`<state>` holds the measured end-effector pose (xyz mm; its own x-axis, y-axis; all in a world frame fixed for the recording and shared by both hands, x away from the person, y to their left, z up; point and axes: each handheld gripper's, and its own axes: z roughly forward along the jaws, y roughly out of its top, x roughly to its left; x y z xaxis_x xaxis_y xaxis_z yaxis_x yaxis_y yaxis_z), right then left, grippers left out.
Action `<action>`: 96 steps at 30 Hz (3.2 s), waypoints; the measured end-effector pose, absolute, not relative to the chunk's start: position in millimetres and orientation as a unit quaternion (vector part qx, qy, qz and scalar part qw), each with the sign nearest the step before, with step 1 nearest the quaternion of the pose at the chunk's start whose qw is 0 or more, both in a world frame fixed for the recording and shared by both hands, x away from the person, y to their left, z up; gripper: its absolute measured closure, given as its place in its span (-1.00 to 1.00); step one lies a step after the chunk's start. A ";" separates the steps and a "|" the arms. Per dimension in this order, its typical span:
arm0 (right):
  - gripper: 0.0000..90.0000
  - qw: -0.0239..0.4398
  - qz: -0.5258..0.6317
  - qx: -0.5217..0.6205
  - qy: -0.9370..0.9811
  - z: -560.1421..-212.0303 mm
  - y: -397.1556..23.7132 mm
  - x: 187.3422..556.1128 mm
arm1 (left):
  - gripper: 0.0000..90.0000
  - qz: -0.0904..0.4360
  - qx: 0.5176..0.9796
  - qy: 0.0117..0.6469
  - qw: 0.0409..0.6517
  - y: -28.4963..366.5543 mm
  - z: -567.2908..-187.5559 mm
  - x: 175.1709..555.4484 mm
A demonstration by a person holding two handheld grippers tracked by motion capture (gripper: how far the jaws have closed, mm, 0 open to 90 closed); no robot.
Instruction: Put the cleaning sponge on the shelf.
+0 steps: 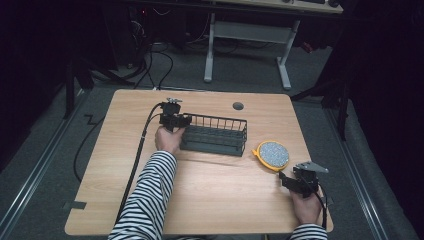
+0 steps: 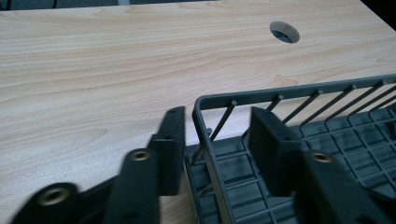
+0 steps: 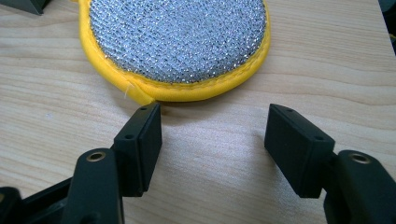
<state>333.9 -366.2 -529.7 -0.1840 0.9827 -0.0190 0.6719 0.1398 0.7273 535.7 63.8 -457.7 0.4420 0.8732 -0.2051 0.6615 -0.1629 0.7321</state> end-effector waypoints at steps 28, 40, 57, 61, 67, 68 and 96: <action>-0.15 0.259 0.302 0.579 0.711 -529.6 -365.9 334.5 | -0.27 0.181 0.756 0.490 0.393 148.1 -493.6 399.3; -0.17 0.248 0.303 0.569 0.723 -528.5 -364.0 334.1 | -0.27 0.203 0.757 0.504 0.363 155.6 -527.4 391.6; -0.23 0.222 0.368 0.565 0.704 -483.1 -379.0 347.1 | -0.33 0.216 0.766 0.497 0.345 153.2 -536.0 393.1; -0.29 0.214 0.371 0.569 0.702 -479.0 -382.7 362.5 | -0.33 0.216 0.766 0.497 0.345 153.2 -536.0 393.1; -0.29 0.212 0.364 0.568 0.707 -476.3 -383.5 385.8 | -0.33 0.216 0.766 0.497 0.345 153.2 -536.0 393.1; -0.28 0.213 0.359 0.567 0.710 -475.8 -383.1 389.9 | -0.33 0.216 0.766 0.497 0.345 153.2 -536.0 393.1; -0.17 0.149 0.277 0.568 0.761 -481.8 -378.6 440.1 | -0.33 0.217 0.766 0.498 0.344 153.1 -536.0 392.9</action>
<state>440.1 -378.6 -481.8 -0.3113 0.9463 0.0877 0.7807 0.2021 0.5913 392.9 153.1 -536.0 0.4105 0.9118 -0.0109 0.6134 -0.2672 0.7432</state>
